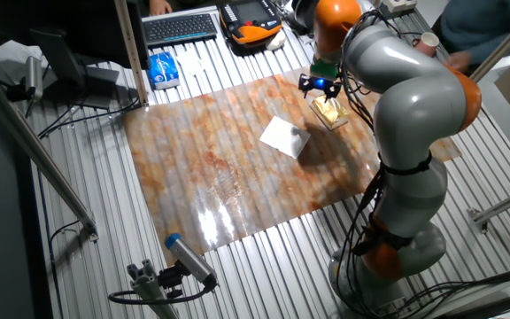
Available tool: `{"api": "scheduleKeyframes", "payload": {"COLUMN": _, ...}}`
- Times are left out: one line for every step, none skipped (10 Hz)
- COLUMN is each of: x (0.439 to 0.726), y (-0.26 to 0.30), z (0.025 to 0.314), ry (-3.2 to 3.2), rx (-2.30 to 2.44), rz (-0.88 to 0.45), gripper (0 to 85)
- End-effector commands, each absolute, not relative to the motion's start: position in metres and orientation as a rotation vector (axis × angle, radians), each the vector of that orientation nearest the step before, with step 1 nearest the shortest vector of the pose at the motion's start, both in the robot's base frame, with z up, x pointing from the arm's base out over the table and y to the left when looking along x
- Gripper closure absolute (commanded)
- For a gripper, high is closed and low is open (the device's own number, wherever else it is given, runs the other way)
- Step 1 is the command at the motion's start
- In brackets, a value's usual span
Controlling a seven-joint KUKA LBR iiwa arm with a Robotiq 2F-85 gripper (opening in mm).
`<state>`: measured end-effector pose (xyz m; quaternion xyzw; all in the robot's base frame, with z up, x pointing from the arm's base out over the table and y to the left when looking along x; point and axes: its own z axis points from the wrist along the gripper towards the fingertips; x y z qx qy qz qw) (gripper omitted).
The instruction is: Pull out a napkin
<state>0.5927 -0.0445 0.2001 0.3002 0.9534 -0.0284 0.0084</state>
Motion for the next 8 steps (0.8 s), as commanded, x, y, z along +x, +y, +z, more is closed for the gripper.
{"api": "scheduleKeyframes", "payload": {"x": 0.5934, "y": -0.0453, "z": 0.2013, "ry": 2.988, "rx": 0.932, "rz": -0.079, "gripper": 34.0}}
{"api": "scheduleKeyframes", "payload": {"x": 0.5939, "y": -0.0458, "z": 0.2021, "ry": 2.994, "rx": 0.926, "rz": -0.070, "gripper": 34.0}}
{"api": "scheduleKeyframes", "payload": {"x": 0.5939, "y": -0.0456, "z": 0.2029, "ry": 2.986, "rx": 0.911, "rz": -0.087, "gripper": 34.0}}
{"api": "scheduleKeyframes", "payload": {"x": 0.5961, "y": -0.0473, "z": 0.2041, "ry": 2.993, "rx": 0.891, "rz": -0.089, "gripper": 34.0}}
{"api": "scheduleKeyframes", "payload": {"x": 0.5970, "y": -0.0477, "z": 0.2037, "ry": 3.001, "rx": 0.880, "rz": -0.074, "gripper": 34.0}}
{"api": "scheduleKeyframes", "payload": {"x": 0.5978, "y": -0.0475, "z": 0.2034, "ry": 3.002, "rx": 0.880, "rz": -0.069, "gripper": 34.0}}
{"api": "scheduleKeyframes", "payload": {"x": 0.5975, "y": -0.0466, "z": 0.2031, "ry": 2.998, "rx": 0.882, "rz": -0.083, "gripper": 34.0}}
{"api": "scheduleKeyframes", "payload": {"x": 0.5970, "y": -0.0452, "z": 0.2030, "ry": 2.992, "rx": 0.895, "rz": -0.082, "gripper": 34.0}}
